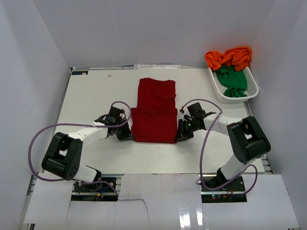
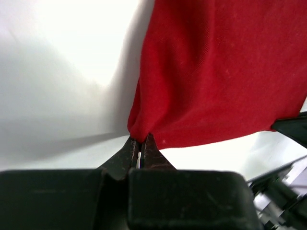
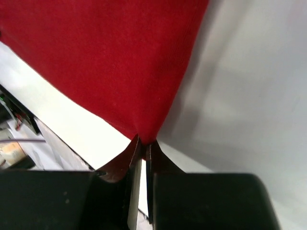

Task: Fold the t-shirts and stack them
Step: Grab one side of the 2/3 rectangular tshirt with both arms, then fold the long partially folded tshirt into a neat square

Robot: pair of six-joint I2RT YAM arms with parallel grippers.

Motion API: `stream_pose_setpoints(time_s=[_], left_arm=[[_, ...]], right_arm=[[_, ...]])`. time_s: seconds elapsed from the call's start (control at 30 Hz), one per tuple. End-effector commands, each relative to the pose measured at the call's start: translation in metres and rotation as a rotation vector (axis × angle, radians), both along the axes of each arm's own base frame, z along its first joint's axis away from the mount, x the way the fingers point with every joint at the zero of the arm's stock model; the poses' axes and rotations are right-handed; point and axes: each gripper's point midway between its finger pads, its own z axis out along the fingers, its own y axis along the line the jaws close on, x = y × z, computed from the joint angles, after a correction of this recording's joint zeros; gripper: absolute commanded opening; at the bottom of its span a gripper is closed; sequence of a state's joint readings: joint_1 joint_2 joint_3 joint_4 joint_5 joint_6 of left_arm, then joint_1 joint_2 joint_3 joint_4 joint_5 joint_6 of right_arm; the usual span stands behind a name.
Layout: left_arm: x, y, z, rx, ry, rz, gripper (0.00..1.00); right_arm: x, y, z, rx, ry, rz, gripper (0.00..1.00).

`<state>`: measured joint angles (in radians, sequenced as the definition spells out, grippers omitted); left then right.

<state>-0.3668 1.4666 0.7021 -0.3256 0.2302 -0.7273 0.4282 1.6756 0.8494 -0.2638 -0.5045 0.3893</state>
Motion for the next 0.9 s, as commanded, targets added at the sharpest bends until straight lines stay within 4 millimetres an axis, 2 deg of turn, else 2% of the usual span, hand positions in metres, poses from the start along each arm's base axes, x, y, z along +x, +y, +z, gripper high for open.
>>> stream_pose_setpoints(time_s=[0.0, 0.07, 0.2, 0.23, 0.37, 0.43, 0.47, 0.57, 0.6, 0.67, 0.7, 0.87], left_arm=[[-0.042, -0.015, 0.009, -0.027, 0.052, -0.072, 0.00], [-0.053, -0.023, 0.015, -0.041, 0.061, -0.097, 0.00], [-0.068, -0.037, 0.049, -0.117, 0.040, -0.134, 0.00], [-0.070, -0.039, 0.056, -0.131, 0.032, -0.138, 0.00], [-0.081, -0.038, 0.076, -0.148, 0.019, -0.153, 0.00], [-0.077, -0.036, 0.081, -0.123, -0.001, -0.154, 0.00], [-0.069, -0.039, 0.091, -0.129, -0.030, -0.156, 0.00], [-0.055, -0.045, 0.104, -0.122, -0.063, -0.167, 0.00], [-0.045, -0.050, 0.118, -0.132, -0.097, -0.172, 0.00], [-0.032, -0.053, 0.121, -0.116, -0.114, -0.172, 0.00], [-0.023, -0.056, 0.132, -0.124, -0.144, -0.168, 0.00], [0.013, -0.056, 0.140, -0.140, -0.183, -0.142, 0.00]], right_arm=[[-0.039, -0.008, -0.003, -0.022, 0.028, 0.004, 0.08], [-0.059, -0.007, 0.003, -0.012, 0.028, 0.009, 0.08], [-0.085, -0.004, 0.027, -0.008, 0.018, 0.023, 0.08], [-0.087, -0.002, 0.039, 0.013, -0.003, 0.018, 0.08], [-0.104, -0.004, 0.053, 0.024, -0.009, 0.022, 0.08], [-0.101, -0.006, 0.063, 0.031, -0.045, 0.006, 0.08], [-0.095, -0.004, 0.073, 0.041, -0.076, -0.004, 0.08], [-0.085, -0.005, 0.089, 0.025, -0.121, -0.012, 0.08], [-0.076, -0.003, 0.100, 0.031, -0.150, -0.017, 0.08], [-0.067, -0.004, 0.104, 0.021, -0.161, -0.023, 0.08], [-0.058, -0.006, 0.108, 0.021, -0.180, -0.029, 0.08], [-0.021, -0.020, 0.118, 0.019, -0.227, -0.079, 0.08]])
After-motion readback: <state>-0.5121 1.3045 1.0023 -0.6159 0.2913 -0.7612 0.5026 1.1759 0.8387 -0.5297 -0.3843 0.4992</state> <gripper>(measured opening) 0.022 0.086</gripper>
